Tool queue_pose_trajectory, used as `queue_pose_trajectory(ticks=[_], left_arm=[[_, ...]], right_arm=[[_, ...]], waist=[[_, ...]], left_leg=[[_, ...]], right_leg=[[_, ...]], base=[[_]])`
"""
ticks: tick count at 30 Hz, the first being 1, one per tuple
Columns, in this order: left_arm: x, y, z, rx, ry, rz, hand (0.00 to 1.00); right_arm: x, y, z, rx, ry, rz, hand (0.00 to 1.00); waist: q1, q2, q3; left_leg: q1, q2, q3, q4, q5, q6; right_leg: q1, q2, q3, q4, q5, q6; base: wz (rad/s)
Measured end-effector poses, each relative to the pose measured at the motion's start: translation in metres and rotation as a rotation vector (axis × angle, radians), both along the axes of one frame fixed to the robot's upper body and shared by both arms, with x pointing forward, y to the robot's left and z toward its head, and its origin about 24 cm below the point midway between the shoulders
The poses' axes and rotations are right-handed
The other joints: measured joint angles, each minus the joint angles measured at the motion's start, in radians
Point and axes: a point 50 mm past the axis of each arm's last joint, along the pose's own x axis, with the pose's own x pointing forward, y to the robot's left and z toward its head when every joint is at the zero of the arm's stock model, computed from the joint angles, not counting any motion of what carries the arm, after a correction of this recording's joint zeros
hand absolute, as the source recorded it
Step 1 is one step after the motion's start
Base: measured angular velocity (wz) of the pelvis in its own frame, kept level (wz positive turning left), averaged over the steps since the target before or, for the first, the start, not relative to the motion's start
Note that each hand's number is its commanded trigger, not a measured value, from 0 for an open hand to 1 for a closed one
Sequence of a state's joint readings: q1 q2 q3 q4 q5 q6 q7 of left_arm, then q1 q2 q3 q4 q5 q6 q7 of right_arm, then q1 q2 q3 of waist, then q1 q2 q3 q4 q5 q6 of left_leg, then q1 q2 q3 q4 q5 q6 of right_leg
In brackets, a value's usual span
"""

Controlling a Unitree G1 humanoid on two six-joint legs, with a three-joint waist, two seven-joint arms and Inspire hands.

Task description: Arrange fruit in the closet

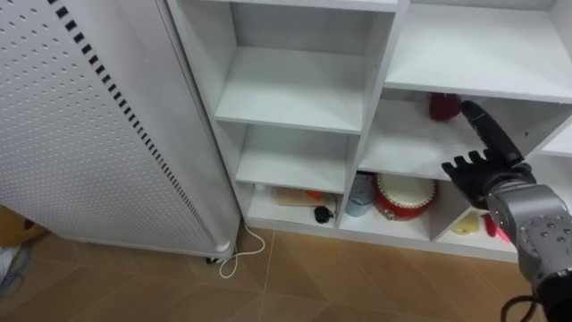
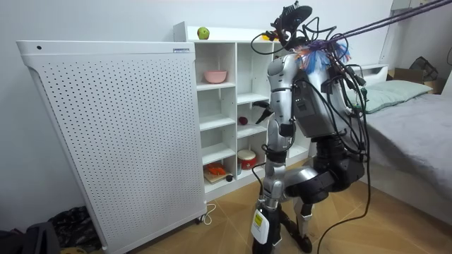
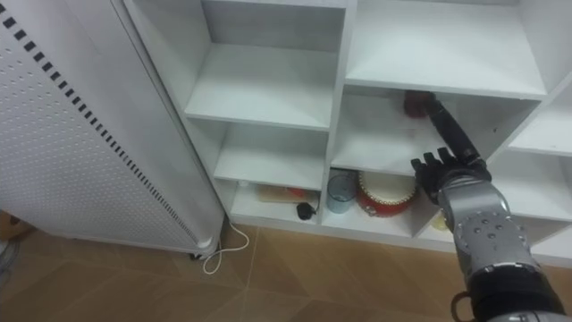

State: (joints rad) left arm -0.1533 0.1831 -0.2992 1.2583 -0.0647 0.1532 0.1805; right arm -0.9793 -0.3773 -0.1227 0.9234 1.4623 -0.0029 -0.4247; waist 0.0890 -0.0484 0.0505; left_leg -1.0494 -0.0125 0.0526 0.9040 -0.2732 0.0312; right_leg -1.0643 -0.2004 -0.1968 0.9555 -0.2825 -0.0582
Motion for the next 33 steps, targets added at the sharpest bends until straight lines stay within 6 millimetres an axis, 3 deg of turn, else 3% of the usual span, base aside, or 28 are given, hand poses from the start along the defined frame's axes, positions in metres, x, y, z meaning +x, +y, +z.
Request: queue_pose_trajectory(ticks=[9, 16, 19, 24, 27, 29, 33], left_arm=[[-0.003, 0.009, 0.001, 0.01, 0.009, 0.005, 0.0], [-0.003, 0.007, 0.001, 0.002, 0.013, -0.002, 0.0], [-0.005, 0.007, 0.0, -0.015, 0.024, -0.003, 0.0], [-0.007, 0.009, -0.001, -0.049, 0.042, -0.01, 0.0], [-0.005, 0.008, 0.0, -0.083, 0.046, -0.011, 0.0], [-0.006, 0.009, -0.001, -0.1, 0.058, -0.008, 0.0], [0.001, 0.016, 0.004, -0.11, 0.023, 0.038, 0.0]], right_arm=[[-0.002, -0.007, -0.001, -0.045, 0.019, -0.02, 0.0], [-0.008, -0.011, -0.023, -0.05, 0.028, -0.003, 0.0], [-0.014, -0.016, -0.048, -0.061, 0.061, 0.006, 0.0], [-0.04, -0.025, -0.113, -0.12, 0.223, 0.052, 0.0], [-0.064, -0.032, -0.15, -0.16, 0.31, 0.085, 0.0], [-0.084, -0.035, -0.176, -0.214, 0.395, 0.139, 0.0], [-0.123, -0.039, -0.214, -0.358, 0.549, 0.262, 0.0]], waist=[[0.001, 0.0, 0.0003], [0.028, 0.002, 0.0015], [0.055, 0.005, 0.0038], [0.071, 0.011, 0.0074], [0.081, 0.033, 0.0196], [0.081, 0.055, 0.0189], [0.072, 0.062, 0.0134]], left_leg=[[0.022, 0.003, -0.003, -0.006, 0.0, -0.001], [0.087, 0.019, -0.004, -0.04, -0.003, -0.004], [0.142, 0.033, 0.003, -0.068, -0.006, -0.006], [0.257, 0.036, 0.001, -0.139, -0.004, -0.01], [0.338, 0.04, -0.002, -0.191, -0.002, -0.014], [0.398, 0.048, -0.002, -0.231, -0.001, -0.015], [0.483, 0.038, -0.002, -0.316, 0.015, -0.018]], right_leg=[[0.025, 0.005, -0.003, -0.011, -0.001, 0.0], [0.097, 0.03, -0.008, -0.067, 0.01, 0.006], [0.151, 0.052, 0.0, -0.109, 0.019, 0.01], [0.266, 0.062, -0.011, -0.179, 0.022, 0.013], [0.355, 0.07, -0.028, -0.241, 0.03, 0.013], [0.42, 0.082, -0.034, -0.294, 0.04, 0.016], [0.5, 0.078, -0.046, -0.358, 0.049, 0.021]], base=[[-0.01], [-0.07], [-0.14], [-0.01], [-0.02], [-0.09], [0.08]])
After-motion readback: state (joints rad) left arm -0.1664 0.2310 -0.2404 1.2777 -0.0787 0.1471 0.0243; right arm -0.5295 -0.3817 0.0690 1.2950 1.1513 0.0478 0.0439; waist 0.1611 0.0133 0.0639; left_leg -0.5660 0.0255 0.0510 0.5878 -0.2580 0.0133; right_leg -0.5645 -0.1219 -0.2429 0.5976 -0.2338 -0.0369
